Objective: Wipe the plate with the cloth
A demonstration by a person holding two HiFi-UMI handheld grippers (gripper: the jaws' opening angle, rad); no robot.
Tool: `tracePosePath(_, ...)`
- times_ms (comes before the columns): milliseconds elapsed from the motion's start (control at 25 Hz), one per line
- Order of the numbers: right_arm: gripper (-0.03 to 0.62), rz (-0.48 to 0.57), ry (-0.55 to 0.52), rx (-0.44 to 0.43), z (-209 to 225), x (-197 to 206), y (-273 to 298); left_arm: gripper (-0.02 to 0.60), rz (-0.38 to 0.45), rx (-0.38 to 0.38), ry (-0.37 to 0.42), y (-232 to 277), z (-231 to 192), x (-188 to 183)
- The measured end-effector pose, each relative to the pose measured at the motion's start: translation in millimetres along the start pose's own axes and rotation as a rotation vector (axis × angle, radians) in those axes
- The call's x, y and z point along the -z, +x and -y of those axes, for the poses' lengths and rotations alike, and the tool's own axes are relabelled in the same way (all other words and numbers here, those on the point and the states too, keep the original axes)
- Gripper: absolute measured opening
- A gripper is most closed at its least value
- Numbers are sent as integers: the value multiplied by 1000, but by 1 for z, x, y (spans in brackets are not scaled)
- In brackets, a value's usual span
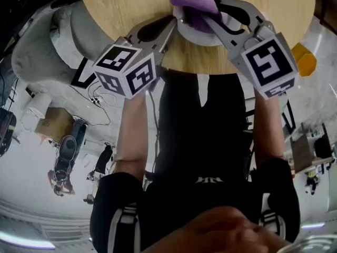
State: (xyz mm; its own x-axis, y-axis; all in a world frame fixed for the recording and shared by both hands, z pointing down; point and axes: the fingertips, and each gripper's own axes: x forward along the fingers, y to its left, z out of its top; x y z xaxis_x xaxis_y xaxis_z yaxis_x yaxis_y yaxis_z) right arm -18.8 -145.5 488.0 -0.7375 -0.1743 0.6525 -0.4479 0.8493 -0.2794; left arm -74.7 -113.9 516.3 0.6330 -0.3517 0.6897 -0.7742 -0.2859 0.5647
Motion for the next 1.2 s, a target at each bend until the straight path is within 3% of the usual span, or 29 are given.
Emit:
tracePosePath(120,83,-39,-25,74,17,15,-24,26,3,-2,2,0,0,0)
tracePosePath(400,83,-59,36,179,47,41,-72,25,5,7,4,1,0,0)
tracePosePath(520,83,13,64,153,40,30,-73,24,8,4,1,0,-1,-1)
tracePosePath(680,83,148,142,-41,-1,-1,-47,23,11,2,3,1,1,-1)
tracePosePath(800,83,118,169,-154,-29,-8,-9,21,8,-3,3,1,1,-1)
tracePosePath(1000,83,1,26,-76,-28,1,7,17,11,-1,9,0,3,-1)
tracePosePath(1200,83,-41,9,14,-1,26,-25,15,12,1,7,0,3,0)
